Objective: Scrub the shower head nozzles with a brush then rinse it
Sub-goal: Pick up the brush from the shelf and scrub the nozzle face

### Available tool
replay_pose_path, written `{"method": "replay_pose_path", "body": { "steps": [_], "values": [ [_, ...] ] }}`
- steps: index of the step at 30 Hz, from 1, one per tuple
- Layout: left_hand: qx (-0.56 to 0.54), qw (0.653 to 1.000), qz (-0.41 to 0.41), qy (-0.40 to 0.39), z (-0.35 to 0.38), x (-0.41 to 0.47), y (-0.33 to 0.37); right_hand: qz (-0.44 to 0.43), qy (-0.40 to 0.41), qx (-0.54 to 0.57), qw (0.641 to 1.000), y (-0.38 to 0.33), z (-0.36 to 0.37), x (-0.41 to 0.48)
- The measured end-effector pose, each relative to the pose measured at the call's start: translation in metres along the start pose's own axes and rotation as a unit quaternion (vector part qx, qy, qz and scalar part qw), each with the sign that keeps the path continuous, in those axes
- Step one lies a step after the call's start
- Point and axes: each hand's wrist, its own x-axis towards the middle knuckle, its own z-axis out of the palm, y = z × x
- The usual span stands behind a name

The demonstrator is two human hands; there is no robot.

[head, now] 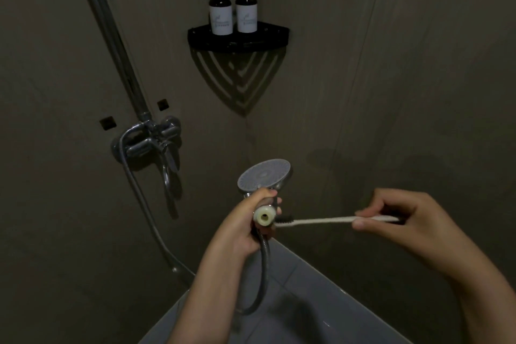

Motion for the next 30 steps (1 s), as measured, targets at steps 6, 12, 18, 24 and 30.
{"method": "replay_pose_path", "body": {
  "steps": [6,12,18,24,30],
  "values": [
    [0.011,1.000,0.012,0.009,-0.002,0.004,-0.002,0.023,-0.057,-0.002,0.998,-0.003,0.005,0.001],
    [0.016,1.000,-0.014,0.014,0.002,0.003,-0.007,0.012,-0.041,-0.002,0.999,-0.010,0.016,0.005],
    [0.000,1.000,-0.005,0.019,0.000,0.006,-0.006,0.008,-0.016,0.004,1.000,-0.010,0.012,0.000],
    [-0.001,1.000,0.005,0.023,-0.005,0.010,-0.007,0.008,-0.008,0.013,1.000,-0.005,-0.005,-0.004],
    [-0.021,0.999,0.001,0.033,-0.002,0.009,-0.007,0.025,-0.057,0.017,0.998,-0.001,0.019,0.003]
  ]
}}
